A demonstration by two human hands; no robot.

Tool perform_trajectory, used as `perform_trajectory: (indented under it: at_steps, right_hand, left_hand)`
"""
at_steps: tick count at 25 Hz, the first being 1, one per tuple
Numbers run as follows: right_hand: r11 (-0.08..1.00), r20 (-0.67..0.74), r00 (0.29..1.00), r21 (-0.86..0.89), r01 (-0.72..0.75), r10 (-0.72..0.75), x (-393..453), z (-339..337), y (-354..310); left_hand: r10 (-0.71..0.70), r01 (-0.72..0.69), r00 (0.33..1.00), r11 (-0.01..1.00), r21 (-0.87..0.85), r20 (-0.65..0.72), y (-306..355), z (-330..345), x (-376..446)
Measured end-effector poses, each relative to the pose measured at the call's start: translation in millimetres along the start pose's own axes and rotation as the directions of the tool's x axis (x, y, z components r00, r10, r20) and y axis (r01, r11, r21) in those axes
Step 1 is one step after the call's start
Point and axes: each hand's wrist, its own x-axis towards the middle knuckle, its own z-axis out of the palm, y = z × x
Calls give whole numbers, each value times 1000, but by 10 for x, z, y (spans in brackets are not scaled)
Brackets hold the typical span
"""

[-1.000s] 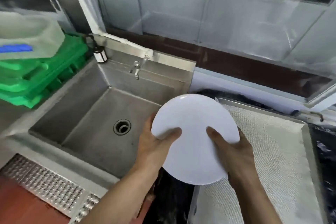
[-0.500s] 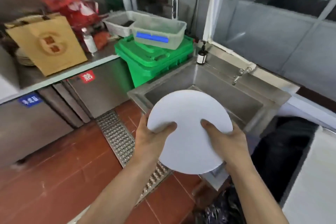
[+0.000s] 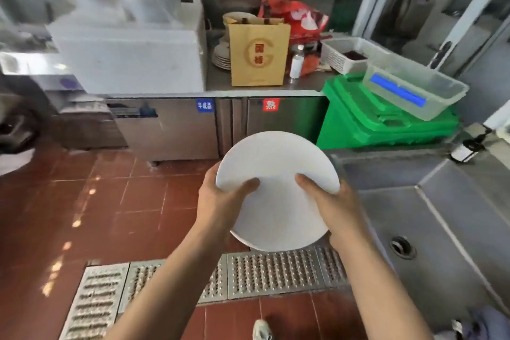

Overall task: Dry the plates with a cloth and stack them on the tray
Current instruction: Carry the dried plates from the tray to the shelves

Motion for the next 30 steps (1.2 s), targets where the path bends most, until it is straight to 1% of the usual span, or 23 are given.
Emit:
perform_trajectory:
  at_steps: [4, 6, 8, 12, 16, 19, 22, 24, 28, 30]
  right_hand:
    - [998, 194, 979, -11, 67, -64, 161, 677, -124]
    - [996, 297, 952, -23, 85, -75, 247, 1021, -169]
    - [995, 408, 909, -17, 97, -82, 309, 1383, -226]
    - [989, 644, 761, -45, 139, -77, 210, 2205, -304]
    - [981, 807, 589, -71, 180, -49, -249, 3084, -317]
    - [977, 880, 473, -68, 201, -36, -760, 3757, -318]
    - [976, 923, 384, -66, 209, -20, -1324, 4435, -304]
    - [976, 947, 322, -65, 209, -6, -1768, 4908, -300]
    - [975, 973, 232, -62, 214, 11, -2629, 5699, -301]
    - [971, 983, 184, -67, 231, 24, -3023, 6089, -294]
  left_hand:
    - [-21, 2, 979, 996, -94, -201, 105, -485, 112]
    - [-34, -4, 953, 992, -124, -300, 155, -709, 161]
    - [-41, -18, 918, 989, -145, -393, 172, -952, 201]
    - [-52, -75, 804, 979, -188, -593, 156, -1550, 157]
    - [-84, -115, 646, 972, -205, -759, 91, -2320, -17]
    - [-106, -161, 553, 960, -231, -827, 32, -2989, -199]
    - [-121, -196, 500, 949, -248, -858, 24, -3731, -382]
    - [-121, -222, 451, 944, -243, -884, -4, -4284, -524]
    - [-136, -251, 371, 938, -240, -919, 1, -5293, -796]
    - [-178, -263, 340, 925, -275, -923, -13, -5758, -904]
